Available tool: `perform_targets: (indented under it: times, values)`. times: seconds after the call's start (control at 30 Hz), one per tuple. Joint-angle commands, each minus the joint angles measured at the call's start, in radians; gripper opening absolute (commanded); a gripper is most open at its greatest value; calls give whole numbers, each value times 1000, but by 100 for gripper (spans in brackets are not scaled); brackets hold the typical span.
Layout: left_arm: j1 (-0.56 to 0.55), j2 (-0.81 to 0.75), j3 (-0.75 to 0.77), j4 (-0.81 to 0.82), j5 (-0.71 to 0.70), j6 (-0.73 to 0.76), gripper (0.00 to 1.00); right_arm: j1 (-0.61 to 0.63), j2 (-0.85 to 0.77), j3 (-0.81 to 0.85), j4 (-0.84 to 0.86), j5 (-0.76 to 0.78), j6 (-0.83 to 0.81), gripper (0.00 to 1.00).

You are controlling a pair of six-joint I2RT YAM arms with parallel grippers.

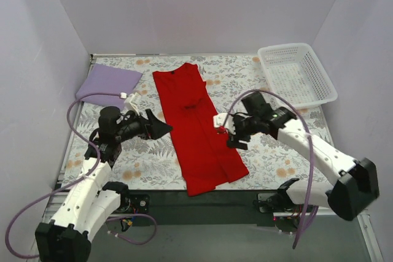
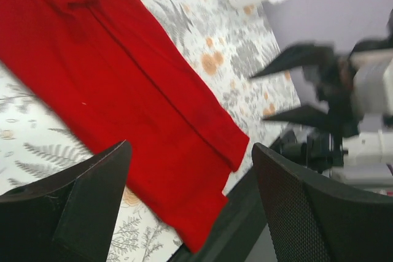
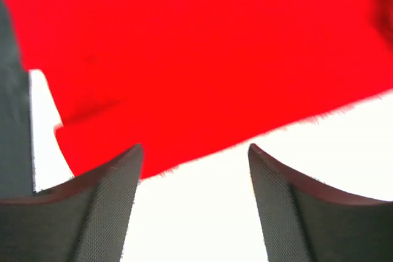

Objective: Fold and stack the t-shirts

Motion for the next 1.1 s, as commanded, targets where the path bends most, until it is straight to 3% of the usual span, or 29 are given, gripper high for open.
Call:
perform_targets:
  times: [0.0, 0.07, 0.13, 0.17, 0.23, 0.27, 0.33, 0.4, 0.53, 0.73, 0.87, 1.07]
  values:
    - [-174, 64, 56, 27, -7, 44, 78, -197, -172, -152, 28, -129, -138, 78]
    - [-339, 129, 73, 17, -101, 66, 76, -296, -289, -284, 75, -204, -233, 88]
    - [-438, 164, 99, -16, -177, 121, 75, -361, -294, -332, 173, -160, -153, 94]
    - [-513, 194, 105, -27, -217, 132, 75, -384, -269, -334, 196, -161, -115, 94]
    - [-558, 216, 108, -39, -290, 131, 75, -459, -147, -286, 237, -207, -33, 90]
    - [-582, 227, 103, -38, -301, 120, 74, -471, -92, -248, 245, -247, 103, 86]
    - [-595, 219, 88, -33, -343, 68, 72, -471, 79, -93, 297, -259, 252, 74]
    - [-598, 174, 62, -15, -376, 19, 72, -450, 185, 60, 343, -253, 442, 70]
    - [-599, 78, -2, -3, -485, -87, 72, -421, 499, 327, 489, -172, 731, 70]
    - [-599, -32, -65, -21, -533, -192, 72, -413, 889, 773, 528, -30, 1176, 71]
    - [-599, -83, -75, -47, -567, -213, 73, -412, 1050, 951, 526, -57, 1276, 66]
    - [-599, -78, -58, -75, -582, -202, 73, -413, 1142, 1013, 526, -46, 1310, 57]
